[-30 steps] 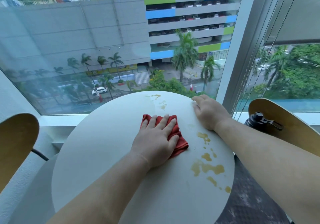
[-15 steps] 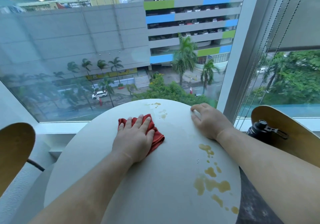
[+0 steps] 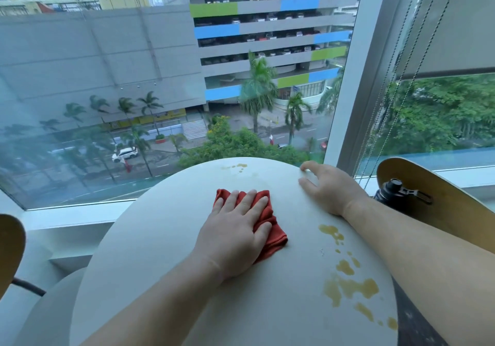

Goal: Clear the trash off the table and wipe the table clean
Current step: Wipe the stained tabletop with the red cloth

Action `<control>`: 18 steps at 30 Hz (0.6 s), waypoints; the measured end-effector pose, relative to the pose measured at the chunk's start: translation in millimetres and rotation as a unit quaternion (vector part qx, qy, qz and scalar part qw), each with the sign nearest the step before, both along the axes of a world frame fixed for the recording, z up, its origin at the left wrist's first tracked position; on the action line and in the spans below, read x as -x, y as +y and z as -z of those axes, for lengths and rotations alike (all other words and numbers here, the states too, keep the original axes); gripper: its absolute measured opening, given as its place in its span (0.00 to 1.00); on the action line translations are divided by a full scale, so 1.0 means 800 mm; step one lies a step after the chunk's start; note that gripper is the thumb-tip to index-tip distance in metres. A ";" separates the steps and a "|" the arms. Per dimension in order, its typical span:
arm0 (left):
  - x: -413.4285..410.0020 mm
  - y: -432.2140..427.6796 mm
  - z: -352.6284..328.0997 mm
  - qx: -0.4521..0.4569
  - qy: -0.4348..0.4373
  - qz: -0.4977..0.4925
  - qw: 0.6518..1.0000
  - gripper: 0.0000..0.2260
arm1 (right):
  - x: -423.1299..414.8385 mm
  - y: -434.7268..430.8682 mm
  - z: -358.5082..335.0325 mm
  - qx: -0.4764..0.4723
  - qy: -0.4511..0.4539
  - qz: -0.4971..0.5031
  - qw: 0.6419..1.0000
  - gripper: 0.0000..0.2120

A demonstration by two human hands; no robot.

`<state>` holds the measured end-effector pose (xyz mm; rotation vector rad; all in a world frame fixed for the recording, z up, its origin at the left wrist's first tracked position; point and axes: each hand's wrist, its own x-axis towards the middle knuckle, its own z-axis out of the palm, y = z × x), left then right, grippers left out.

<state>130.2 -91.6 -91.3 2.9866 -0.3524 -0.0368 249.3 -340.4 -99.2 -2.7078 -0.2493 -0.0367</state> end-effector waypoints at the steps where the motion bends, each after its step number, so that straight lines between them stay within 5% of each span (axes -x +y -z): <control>1: 0.003 0.007 0.000 0.002 0.002 -0.010 1.000 0.28 | 0.000 0.000 0.001 0.002 0.006 0.006 1.000 0.19; 9: -0.062 0.042 -0.007 -0.005 0.022 -0.120 0.993 0.27 | -0.010 0.003 0.003 0.043 0.032 0.023 0.998 0.23; 18: -0.100 -0.015 -0.010 0.048 0.043 -0.054 0.996 0.24 | -0.015 -0.004 0.004 0.045 0.040 0.024 0.998 0.24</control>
